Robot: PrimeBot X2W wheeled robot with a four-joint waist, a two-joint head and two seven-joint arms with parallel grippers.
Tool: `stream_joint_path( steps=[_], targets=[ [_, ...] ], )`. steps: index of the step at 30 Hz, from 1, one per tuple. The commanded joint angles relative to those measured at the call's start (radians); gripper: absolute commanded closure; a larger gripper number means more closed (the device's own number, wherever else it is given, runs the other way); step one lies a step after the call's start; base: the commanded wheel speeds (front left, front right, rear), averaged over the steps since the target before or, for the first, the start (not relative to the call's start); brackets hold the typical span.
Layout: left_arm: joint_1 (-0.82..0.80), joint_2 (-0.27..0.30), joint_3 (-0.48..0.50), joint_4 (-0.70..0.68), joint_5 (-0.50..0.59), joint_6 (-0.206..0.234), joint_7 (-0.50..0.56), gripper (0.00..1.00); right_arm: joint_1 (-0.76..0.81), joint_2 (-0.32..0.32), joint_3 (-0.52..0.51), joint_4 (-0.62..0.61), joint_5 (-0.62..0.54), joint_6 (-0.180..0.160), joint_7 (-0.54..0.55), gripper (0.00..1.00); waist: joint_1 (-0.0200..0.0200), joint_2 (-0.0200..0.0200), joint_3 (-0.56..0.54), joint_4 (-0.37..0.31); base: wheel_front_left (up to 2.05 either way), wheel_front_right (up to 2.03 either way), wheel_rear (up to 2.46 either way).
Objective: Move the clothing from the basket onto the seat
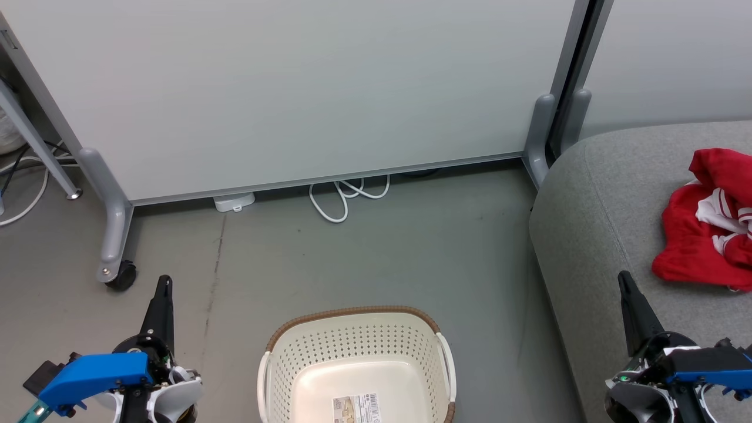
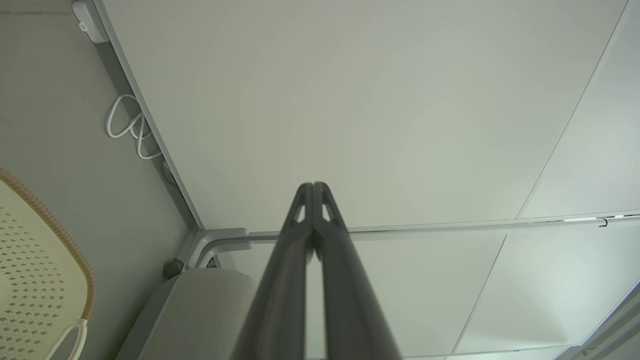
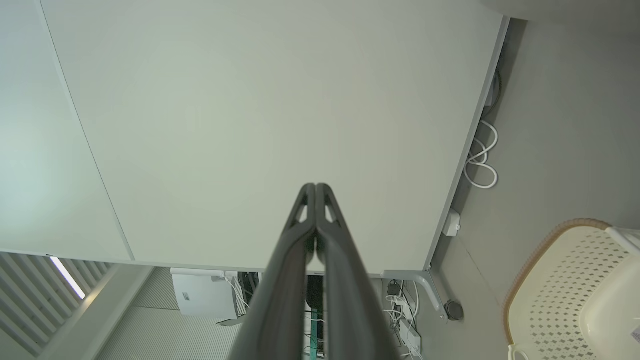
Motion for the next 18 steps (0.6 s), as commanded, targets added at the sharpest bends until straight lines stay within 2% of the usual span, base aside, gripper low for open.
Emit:
stream_joint_path(
  steps=[1, 18],
  targets=[
    [-0.013, 0.001, 0.003, -0.006, -0.014, -0.008, 0.005, 1.0, -0.013, -0.004, -0.002, -0.004, 0.015, 0.0, 0.007, 1.0, 0.0, 0.0, 0.0, 0.0, 0.0, 0.0, 0.0],
    [-0.013, 0.001, 0.006, -0.007, -0.035, -0.007, 0.012, 1.0, -0.014, -0.004, -0.002, -0.005, 0.036, 0.0, 0.012, 1.0, 0.0, 0.0, -0.001, -0.001, 0.0, 0.0, 0.0]
  ],
)
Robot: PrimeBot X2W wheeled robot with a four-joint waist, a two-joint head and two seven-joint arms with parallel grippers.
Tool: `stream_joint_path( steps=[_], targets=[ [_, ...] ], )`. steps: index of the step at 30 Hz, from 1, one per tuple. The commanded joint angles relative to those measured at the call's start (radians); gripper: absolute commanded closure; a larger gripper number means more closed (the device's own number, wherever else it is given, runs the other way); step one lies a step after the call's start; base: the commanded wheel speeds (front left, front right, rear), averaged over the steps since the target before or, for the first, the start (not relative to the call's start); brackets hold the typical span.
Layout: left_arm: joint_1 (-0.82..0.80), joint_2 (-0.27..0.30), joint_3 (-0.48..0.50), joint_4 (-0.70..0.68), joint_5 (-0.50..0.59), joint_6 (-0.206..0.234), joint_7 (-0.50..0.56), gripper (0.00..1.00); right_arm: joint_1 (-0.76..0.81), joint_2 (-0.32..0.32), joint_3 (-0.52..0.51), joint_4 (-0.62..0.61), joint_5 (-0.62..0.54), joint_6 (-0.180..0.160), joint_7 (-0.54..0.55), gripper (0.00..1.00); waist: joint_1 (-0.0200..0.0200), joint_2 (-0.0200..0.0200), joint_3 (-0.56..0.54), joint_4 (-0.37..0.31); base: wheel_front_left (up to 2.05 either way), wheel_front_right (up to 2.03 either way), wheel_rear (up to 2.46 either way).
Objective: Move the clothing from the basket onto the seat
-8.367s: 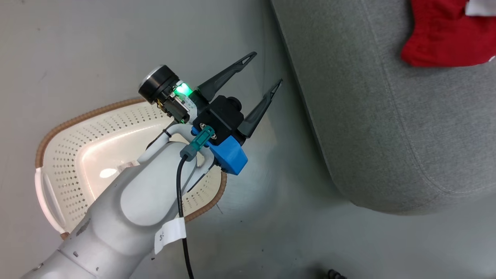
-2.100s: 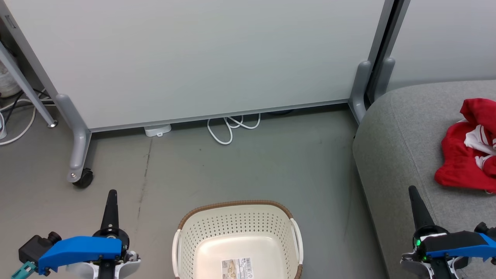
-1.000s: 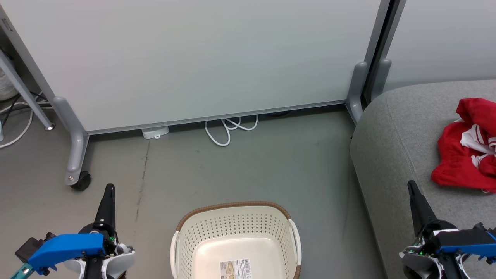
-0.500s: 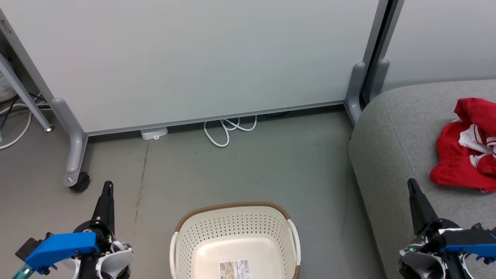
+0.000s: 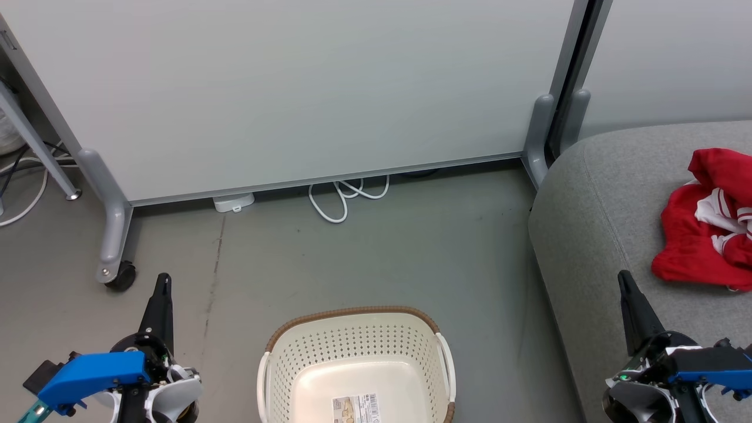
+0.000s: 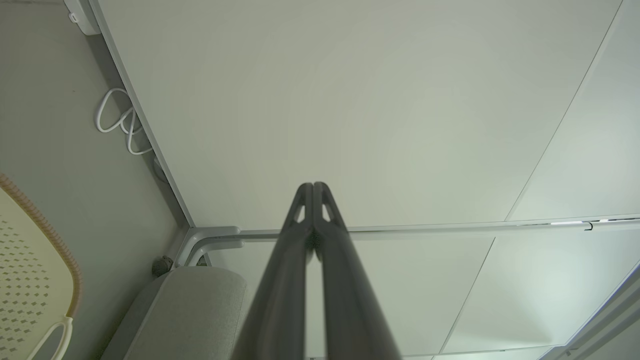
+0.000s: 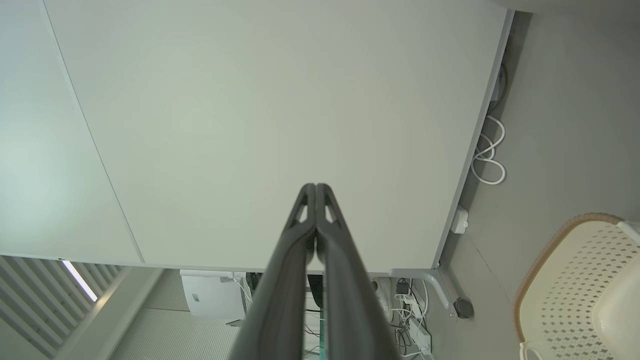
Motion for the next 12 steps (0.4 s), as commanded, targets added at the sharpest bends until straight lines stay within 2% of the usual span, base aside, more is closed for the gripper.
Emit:
stream_joint_path(
  steps=[1, 12],
  targets=[
    [-0.009, 0.001, 0.003, -0.004, -0.002, -0.004, 0.004, 1.0, -0.014, -0.004, -0.002, -0.003, 0.002, 0.0, 0.003, 1.0, 0.0, 0.0, 0.0, 0.0, 0.0, 0.0, 0.0],
    [-0.009, 0.001, 0.002, -0.004, -0.002, -0.004, 0.004, 1.0, -0.013, -0.004, -0.002, -0.003, 0.002, 0.0, 0.003, 1.0, 0.0, 0.0, 0.0, 0.0, 0.0, 0.0, 0.0]
  ],
)
